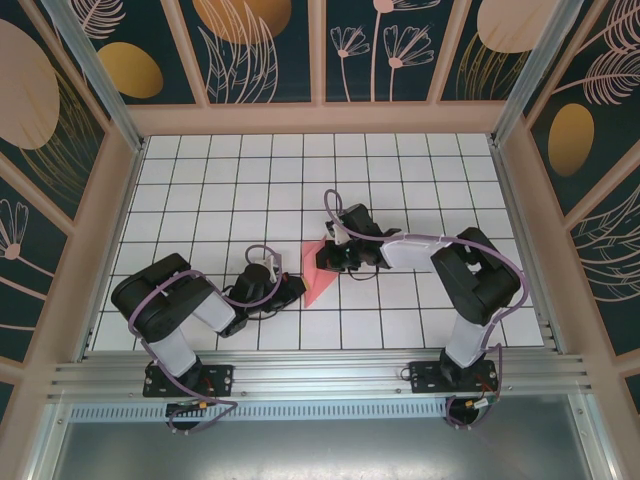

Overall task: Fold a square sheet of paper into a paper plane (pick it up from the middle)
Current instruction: Fourth fold the wing at the center of the table.

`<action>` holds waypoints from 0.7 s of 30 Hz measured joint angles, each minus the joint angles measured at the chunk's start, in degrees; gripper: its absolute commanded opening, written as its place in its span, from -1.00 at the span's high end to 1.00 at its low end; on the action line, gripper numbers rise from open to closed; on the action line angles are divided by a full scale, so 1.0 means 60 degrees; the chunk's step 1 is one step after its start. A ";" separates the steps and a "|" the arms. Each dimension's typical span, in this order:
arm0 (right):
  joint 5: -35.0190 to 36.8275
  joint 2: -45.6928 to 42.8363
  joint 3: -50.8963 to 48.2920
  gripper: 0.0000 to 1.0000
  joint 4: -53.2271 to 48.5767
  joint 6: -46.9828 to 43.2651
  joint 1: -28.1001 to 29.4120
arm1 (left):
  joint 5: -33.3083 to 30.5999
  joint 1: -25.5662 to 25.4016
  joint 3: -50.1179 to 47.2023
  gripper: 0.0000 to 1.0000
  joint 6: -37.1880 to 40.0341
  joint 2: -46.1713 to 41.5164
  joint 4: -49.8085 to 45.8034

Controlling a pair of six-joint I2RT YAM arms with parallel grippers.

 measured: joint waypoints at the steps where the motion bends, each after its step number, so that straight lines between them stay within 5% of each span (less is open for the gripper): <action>1: -0.0004 0.0029 0.0004 0.91 0.0044 0.0004 0.0000 | 0.0000 0.0000 0.0000 1.00 -0.0007 0.0000 0.0000; 7: -0.0073 0.0470 0.0044 0.91 0.0182 0.0033 -0.0004 | -0.0011 0.0000 0.0000 0.99 -0.0025 -0.0022 -0.0015; 21: -0.0142 0.0597 0.0204 0.91 0.0171 0.0025 -0.0004 | -0.0295 -0.0004 0.0175 0.57 0.0146 -0.0772 -0.1206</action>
